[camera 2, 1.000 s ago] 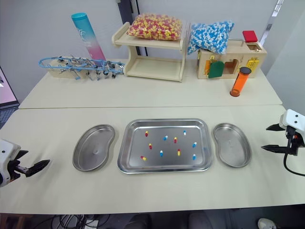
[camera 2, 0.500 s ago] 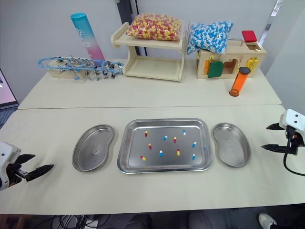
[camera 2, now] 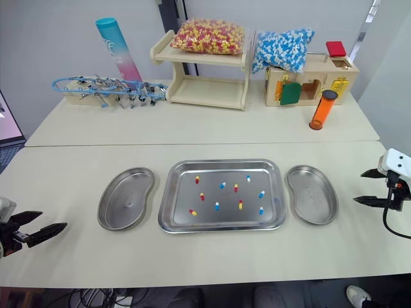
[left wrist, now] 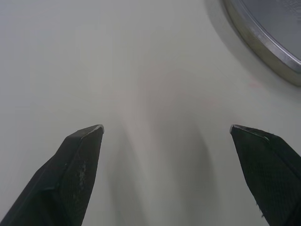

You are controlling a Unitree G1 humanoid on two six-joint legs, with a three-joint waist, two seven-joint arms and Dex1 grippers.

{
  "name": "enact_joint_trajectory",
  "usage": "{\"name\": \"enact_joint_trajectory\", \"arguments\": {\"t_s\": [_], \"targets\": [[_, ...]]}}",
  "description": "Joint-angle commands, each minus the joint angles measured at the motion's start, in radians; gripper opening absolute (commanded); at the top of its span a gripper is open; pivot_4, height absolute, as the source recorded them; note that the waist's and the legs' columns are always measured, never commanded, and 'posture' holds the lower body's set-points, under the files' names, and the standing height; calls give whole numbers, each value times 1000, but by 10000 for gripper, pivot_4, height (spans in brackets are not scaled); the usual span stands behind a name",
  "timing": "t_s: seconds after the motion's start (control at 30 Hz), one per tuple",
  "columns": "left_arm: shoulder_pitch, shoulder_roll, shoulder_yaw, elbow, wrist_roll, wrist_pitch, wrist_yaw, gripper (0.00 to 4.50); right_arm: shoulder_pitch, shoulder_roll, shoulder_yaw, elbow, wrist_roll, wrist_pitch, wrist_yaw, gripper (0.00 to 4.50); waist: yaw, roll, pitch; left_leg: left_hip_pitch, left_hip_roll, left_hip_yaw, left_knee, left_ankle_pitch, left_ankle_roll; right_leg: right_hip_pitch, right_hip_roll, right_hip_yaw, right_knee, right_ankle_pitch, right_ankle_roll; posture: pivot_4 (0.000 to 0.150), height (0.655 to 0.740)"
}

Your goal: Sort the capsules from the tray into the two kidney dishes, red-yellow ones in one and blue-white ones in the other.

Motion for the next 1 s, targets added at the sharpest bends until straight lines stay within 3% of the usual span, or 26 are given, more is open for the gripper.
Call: {"name": "enact_joint_trajectory", "arguments": {"t_s": [0.03, 0.23, 0.33, 0.5, 0.7, 1.0], "targets": [[21, 1, 52, -51, -28, 23, 10, 44628, 2, -41, -40, -7, 12, -22, -8, 45000, 0, 0, 0, 0, 0, 0, 0, 0, 0, 0, 0, 0, 0, 0, 0, 1500, 7400], [71, -10, 84, -134, -56, 71, 8, 44628, 9, -41, -50, -40, 31, -38, -1, 45000, 0, 0, 0, 0, 0, 1, 0, 0, 0, 0, 0, 0, 0, 0, 0, 1500, 7400], [108, -11, 100, -204, -68, 86, -2, 44628, 26, -29, -64, -138, 70, -2, 13, 45000, -1, 0, 0, 0, 1, 1, 0, 0, 0, 0, 0, 1, 0, 0, 0, 1500, 7400], [184, -35, 139, -348, -106, 135, -7, 44628, 146, -3, -112, -445, 194, 131, 20, 45000, 2, 0, 0, 0, 2, 1, 0, 0, 0, 0, 1, 1, 0, 0, 0, 1500, 7400], [252, -159, 231, -516, -172, 85, 6, 44628, 337, 61, -166, -895, 398, 337, -30, 45000, 11, 0, 0, 0, 6, 2, 1, 0, 0, 0, 4, 1, 0, 0, -1, 1500, 7400], [317, -117, 218, -691, -172, 218, 36, 44628, 435, 210, -149, -1297, 620, 563, -240, 45000, 33, -4, -2, 0, 8, 1, 2, 0, 0, 1, 8, 0, -1, 1, -2, 1500, 7400]]}}
